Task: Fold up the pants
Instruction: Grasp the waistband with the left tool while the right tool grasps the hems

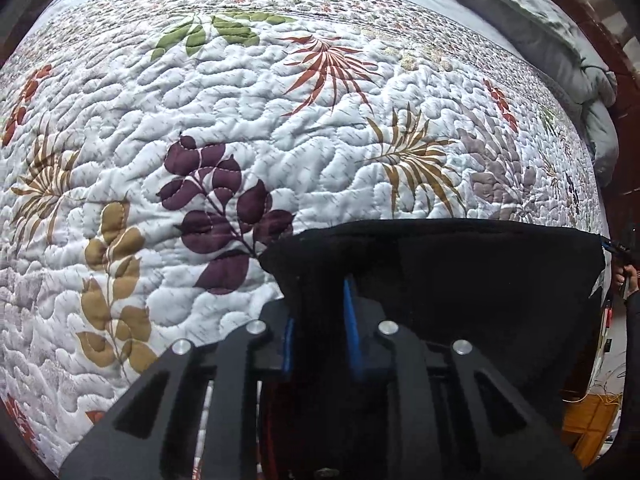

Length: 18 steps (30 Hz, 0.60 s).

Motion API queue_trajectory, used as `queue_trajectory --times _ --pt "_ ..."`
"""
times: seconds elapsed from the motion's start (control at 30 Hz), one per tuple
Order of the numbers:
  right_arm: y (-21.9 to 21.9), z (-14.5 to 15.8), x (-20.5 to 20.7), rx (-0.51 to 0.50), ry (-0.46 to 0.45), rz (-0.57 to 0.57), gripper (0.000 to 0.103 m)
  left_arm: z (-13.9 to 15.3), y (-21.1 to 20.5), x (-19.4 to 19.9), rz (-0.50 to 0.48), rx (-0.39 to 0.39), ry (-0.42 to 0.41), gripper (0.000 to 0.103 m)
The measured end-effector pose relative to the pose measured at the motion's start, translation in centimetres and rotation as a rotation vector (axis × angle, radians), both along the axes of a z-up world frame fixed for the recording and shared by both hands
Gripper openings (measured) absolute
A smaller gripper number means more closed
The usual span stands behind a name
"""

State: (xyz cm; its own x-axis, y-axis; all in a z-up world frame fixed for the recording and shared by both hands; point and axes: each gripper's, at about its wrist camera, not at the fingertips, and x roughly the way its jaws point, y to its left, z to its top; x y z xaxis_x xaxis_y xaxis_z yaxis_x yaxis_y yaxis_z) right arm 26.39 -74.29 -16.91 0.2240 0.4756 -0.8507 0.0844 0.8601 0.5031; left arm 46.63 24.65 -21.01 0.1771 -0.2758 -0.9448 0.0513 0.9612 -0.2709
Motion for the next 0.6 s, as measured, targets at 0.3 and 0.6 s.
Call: queue_trajectory --times 0.3,0.6 --pt "0.0 2.6 0.3 -0.103 -0.067 -0.029 0.009 3.3 0.0 -1.3 0.035 0.003 -0.062 0.014" --pt "1.1 4.5 1.0 -0.310 -0.112 -0.160 0.062 2.4 -0.8 -0.9 0.063 0.019 -0.042 0.018"
